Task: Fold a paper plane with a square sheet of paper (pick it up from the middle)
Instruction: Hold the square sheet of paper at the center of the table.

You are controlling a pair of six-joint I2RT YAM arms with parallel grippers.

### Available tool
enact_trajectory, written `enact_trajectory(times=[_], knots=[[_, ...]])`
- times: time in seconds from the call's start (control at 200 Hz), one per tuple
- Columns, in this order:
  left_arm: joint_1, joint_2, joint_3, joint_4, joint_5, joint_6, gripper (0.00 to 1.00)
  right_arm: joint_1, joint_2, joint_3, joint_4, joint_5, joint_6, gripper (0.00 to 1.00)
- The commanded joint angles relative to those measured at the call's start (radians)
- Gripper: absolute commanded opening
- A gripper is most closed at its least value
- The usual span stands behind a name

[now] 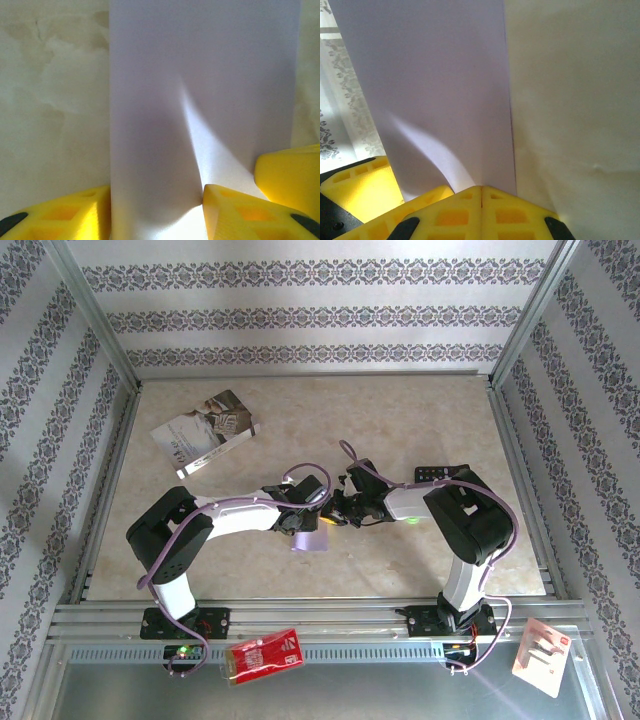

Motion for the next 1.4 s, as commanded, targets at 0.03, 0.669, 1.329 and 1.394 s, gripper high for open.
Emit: enact_trajectory(times=[0.03,0.669,1.329,1.394], knots=[[-0.005,0.062,-0.037,-0.026,0.017,0.003,0.5,0.015,0.032,-0.034,-0.124,0.108,-0.02,0.0],[-0.006,0.039,-0.022,-0.008,0.026,0.003,0.51,0.055,0.068,-0.069,-0.232,0.268,-0.001,0.0],[-0.003,-0.117,0.01,-0.055,0.006,-0.001,0.58,0.052,0.112,-0.093,-0.196,0.255,0.002,0.0],[-0.002,-0.144,0.005,-0.065,0.0,-0.008,0.58,0.052,0.114,-0.092,-0.197,0.254,0.0,0.0]])
